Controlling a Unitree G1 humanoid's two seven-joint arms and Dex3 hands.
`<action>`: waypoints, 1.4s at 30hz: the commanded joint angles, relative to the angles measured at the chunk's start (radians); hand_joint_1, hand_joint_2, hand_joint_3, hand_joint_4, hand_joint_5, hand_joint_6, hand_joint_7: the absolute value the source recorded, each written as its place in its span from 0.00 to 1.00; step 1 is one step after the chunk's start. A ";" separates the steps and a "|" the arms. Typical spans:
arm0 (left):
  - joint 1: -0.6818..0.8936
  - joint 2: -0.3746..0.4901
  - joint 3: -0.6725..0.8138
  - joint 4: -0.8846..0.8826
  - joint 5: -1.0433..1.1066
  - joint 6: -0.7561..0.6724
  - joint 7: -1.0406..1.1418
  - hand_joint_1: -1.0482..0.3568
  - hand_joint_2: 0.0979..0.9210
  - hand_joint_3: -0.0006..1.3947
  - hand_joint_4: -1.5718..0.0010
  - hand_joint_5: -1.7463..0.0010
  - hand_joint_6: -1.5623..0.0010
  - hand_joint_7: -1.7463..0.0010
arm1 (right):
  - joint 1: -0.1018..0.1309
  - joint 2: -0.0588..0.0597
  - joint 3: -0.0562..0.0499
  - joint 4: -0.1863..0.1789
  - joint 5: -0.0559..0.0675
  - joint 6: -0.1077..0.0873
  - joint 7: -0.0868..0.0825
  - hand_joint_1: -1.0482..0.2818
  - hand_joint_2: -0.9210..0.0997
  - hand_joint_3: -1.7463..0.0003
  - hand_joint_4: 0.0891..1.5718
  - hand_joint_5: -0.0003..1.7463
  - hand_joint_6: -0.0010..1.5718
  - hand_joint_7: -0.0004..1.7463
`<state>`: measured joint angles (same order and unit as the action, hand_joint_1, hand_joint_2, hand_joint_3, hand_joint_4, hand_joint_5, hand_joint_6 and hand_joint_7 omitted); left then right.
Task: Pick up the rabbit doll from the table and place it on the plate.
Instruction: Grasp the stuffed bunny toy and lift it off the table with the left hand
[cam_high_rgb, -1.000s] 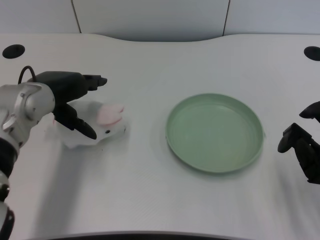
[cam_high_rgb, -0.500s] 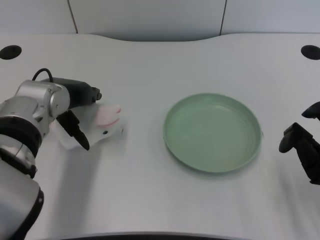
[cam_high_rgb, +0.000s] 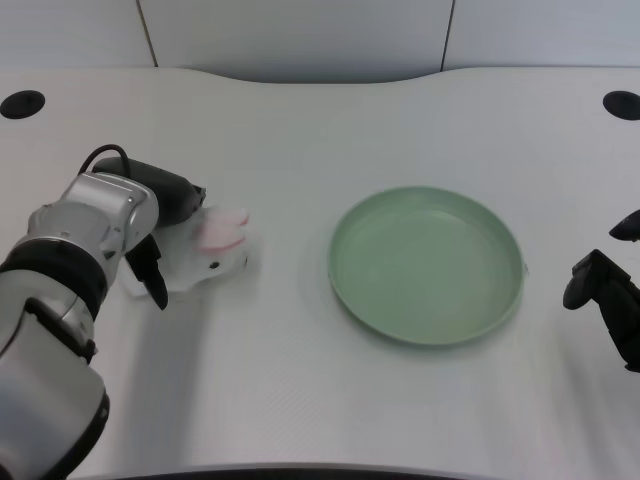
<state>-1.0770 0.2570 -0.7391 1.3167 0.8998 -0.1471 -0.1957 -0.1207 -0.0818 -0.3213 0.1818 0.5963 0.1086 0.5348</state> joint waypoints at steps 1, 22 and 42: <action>0.011 -0.007 -0.004 0.018 0.004 0.025 0.075 0.10 0.70 0.01 1.00 1.00 0.99 1.00 | 0.006 -0.017 -0.012 -0.003 0.006 0.001 -0.004 0.87 0.75 0.00 0.37 1.00 0.20 0.99; 0.092 -0.028 0.086 0.045 -0.108 0.065 0.217 0.40 0.75 0.00 0.88 0.58 0.57 0.96 | 0.000 -0.025 -0.025 -0.014 0.030 0.026 -0.006 0.88 0.76 0.00 0.37 1.00 0.21 0.99; 0.086 0.021 0.157 0.017 -0.155 -0.054 0.444 0.55 1.00 0.08 0.58 0.31 0.53 0.53 | 0.005 -0.010 -0.002 -0.022 -0.008 0.000 -0.029 0.87 0.75 0.00 0.36 1.00 0.18 1.00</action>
<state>-0.9722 0.2625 -0.5948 1.3378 0.7623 -0.1979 0.2543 -0.1213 -0.0872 -0.3205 0.1771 0.5894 0.1221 0.5163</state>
